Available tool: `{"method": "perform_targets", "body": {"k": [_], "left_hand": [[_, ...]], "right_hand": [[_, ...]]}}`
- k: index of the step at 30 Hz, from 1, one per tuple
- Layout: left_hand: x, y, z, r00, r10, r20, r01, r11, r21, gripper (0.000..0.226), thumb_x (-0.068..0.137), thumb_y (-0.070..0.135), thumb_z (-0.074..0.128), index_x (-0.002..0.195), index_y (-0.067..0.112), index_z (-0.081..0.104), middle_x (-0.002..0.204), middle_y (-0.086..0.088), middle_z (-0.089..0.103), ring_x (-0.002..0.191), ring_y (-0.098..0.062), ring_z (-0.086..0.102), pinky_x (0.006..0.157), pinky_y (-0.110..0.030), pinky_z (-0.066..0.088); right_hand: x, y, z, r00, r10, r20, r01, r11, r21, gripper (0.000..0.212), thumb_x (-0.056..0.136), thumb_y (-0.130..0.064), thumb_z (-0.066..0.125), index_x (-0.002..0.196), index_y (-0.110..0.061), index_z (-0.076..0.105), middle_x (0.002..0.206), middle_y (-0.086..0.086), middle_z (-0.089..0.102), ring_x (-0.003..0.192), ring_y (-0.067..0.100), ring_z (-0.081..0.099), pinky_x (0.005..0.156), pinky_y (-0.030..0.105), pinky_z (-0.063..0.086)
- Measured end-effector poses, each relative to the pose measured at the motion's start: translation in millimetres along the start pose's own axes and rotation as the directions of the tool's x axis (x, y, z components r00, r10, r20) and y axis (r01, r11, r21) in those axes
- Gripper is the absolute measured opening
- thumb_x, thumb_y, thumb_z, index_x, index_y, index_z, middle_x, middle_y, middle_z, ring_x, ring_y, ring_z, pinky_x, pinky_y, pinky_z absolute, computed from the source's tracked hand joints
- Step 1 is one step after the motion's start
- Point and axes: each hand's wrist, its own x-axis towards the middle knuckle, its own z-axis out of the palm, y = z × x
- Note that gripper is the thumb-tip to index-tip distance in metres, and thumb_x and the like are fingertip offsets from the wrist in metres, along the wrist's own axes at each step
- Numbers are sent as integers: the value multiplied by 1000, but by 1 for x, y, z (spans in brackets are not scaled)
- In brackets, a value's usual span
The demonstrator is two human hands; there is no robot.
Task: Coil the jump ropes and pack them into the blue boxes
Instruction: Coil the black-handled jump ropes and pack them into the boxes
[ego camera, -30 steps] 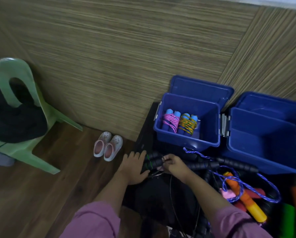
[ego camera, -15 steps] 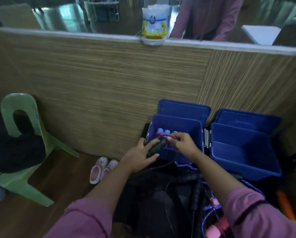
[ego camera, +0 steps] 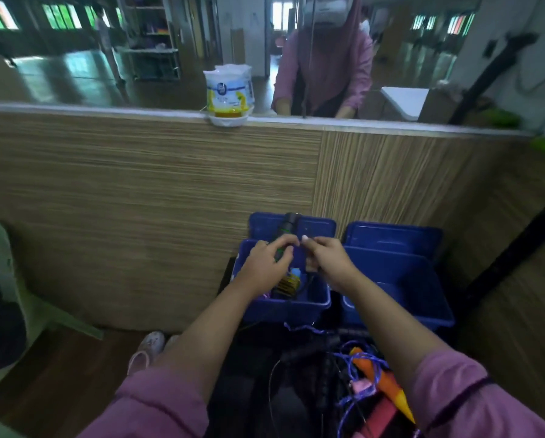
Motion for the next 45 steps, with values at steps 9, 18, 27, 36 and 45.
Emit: {"method": "perform_targets", "body": {"k": [9,18,27,36,45], "left_hand": [[13,23,-1,954,-247,-169,86,768,-635,27,100,22,46,89,39,64,106,3,60,85,-19,64,73,-44,59],[9,12,1,867,-459,-192,123,572,-811,22,101,18,42,88,26,57,68,-10,50,42,-20,47,39,-23,42],[-2,-26,-25,868,-285,-405,114,911,-397,25,99,13,45,89,33,58,97,4,62,71,-8,56,68,-20,46],[-6,-41,-33,943,-189,-273,216,974,74,22,98,35,46,114,36,61,102,-11,46,83,-23,50,76,-28,40],[-18,-31,-27,992,38,118,-90,875,475,48,94,63,22,141,61,15,119,-11,37,91,-40,60,83,-39,50]], "right_hand": [[-37,41,22,889,244,388,-289,955,61,30,102,-31,39,81,-14,52,88,16,69,87,24,65,88,36,46],[-43,57,6,883,225,411,-168,971,-171,47,97,-37,49,60,-9,55,42,-2,35,40,12,32,46,22,30],[-37,46,-44,930,182,320,21,841,-541,43,93,-41,56,58,-17,53,54,7,38,41,10,41,46,20,37],[-40,15,-70,838,297,458,-18,854,-520,42,95,-26,56,57,-13,45,43,-3,32,38,15,30,42,22,34],[-46,-37,-82,880,113,461,334,542,-771,31,95,-33,55,69,-16,51,61,-3,46,56,9,46,60,24,38]]}}
